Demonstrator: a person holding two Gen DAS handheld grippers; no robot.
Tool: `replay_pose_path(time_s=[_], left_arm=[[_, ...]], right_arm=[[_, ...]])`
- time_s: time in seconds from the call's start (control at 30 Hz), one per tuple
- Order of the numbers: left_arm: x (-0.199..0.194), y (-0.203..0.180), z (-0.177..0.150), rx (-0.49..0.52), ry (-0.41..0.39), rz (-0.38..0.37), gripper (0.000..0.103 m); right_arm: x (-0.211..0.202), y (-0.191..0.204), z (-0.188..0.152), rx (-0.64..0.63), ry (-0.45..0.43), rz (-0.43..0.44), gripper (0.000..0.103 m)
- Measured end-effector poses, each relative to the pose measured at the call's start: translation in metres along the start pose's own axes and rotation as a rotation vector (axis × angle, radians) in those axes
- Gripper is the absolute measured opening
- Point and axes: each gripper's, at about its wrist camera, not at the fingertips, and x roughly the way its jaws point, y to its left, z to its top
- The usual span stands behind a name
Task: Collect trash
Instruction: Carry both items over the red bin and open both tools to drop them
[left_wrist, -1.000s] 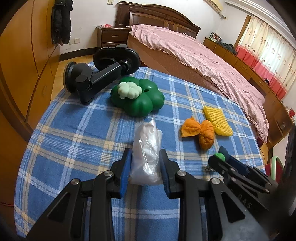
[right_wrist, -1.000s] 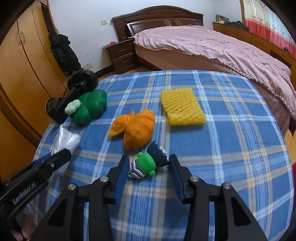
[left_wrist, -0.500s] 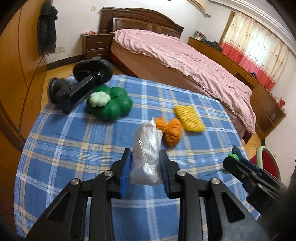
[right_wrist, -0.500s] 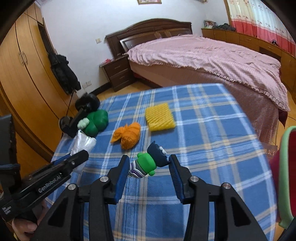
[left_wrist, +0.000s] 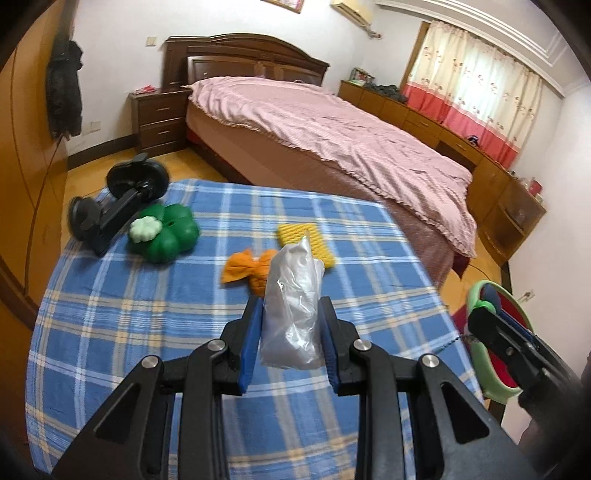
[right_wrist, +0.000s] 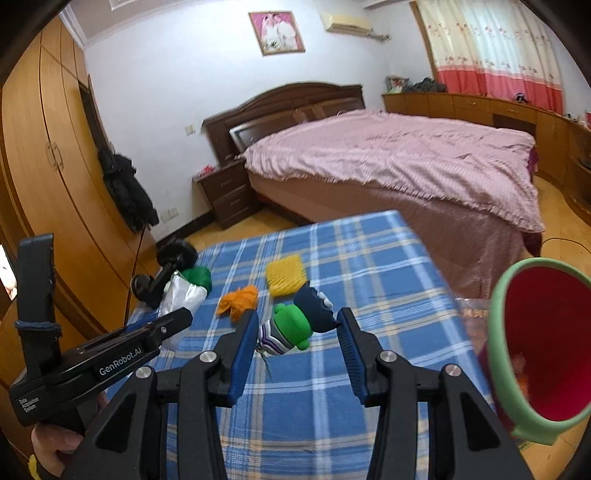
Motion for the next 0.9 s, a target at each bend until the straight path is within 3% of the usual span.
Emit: replay_pose_path(time_s=[0.53, 0.9], left_arm=[[0.003, -0.109, -0.001, 0.174, 0.01, -0.163, 0.031], [0.036, -0.202, -0.016, 0.306, 0.065, -0.286, 0.031]], right_arm=[[-0.082, -0.082, -0.001, 0.132, -0.174, -0.168, 0.047], [-0.108, -0.159, -0.016, 0.232, -0.214, -0.317, 0.047]])
